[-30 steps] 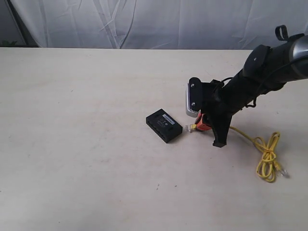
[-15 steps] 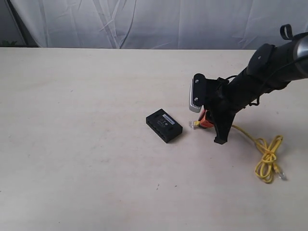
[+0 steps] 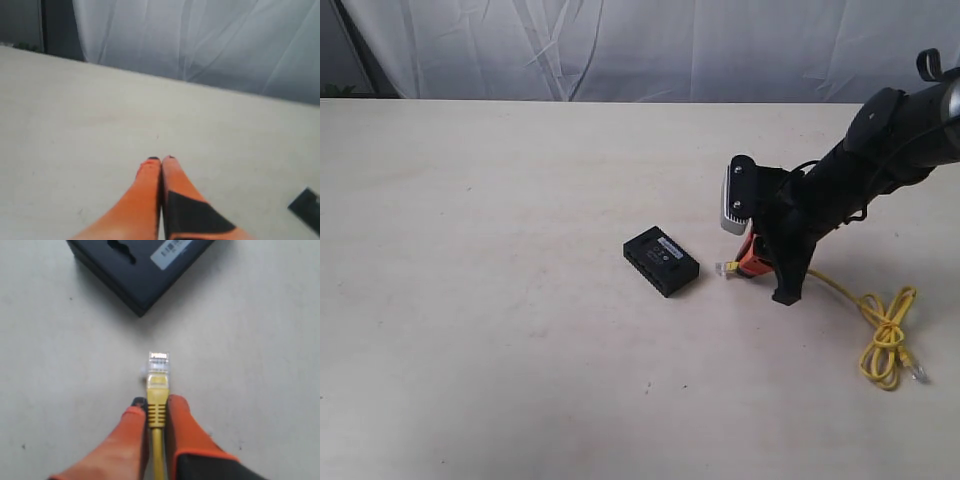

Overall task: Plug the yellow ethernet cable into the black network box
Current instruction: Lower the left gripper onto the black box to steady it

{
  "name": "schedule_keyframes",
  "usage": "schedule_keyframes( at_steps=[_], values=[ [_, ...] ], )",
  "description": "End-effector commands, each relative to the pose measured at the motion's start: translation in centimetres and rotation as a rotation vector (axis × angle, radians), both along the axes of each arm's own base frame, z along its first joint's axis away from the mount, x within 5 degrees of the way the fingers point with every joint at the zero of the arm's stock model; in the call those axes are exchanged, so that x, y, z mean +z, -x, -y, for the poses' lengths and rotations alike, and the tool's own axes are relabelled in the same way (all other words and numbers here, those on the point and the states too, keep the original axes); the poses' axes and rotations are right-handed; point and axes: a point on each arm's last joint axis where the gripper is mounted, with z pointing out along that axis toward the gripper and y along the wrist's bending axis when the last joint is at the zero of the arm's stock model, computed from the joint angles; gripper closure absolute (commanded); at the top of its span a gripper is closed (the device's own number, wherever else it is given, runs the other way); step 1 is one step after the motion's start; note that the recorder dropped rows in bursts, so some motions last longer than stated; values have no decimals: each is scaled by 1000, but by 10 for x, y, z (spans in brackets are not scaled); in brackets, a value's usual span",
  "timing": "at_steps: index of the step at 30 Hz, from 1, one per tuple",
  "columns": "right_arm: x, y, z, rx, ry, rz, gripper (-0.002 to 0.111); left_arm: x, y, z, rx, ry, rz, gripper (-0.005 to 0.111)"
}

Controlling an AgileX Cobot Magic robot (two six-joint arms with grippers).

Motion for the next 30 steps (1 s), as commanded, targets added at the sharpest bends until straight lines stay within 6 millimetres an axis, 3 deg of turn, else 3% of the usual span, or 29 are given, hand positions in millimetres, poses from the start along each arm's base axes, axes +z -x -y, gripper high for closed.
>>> schedule_keyframes(
  at_steps=[1, 8, 15, 30],
  values=[
    [4, -1, 1, -11, -18, 2, 109, -1, -39, 5, -149, -133, -232, 106],
    [0, 0, 1, -5, -13, -10, 109, -3, -99, 19, -376, -138, -334, 106],
    [0, 0, 1, -4, -14, -12, 109, -18, -143, 39, -540, -126, -407, 106],
    [0, 6, -1, 67, -24, -50, 109, -50, -224, 137, -877, -247, -404, 106]
  ],
)
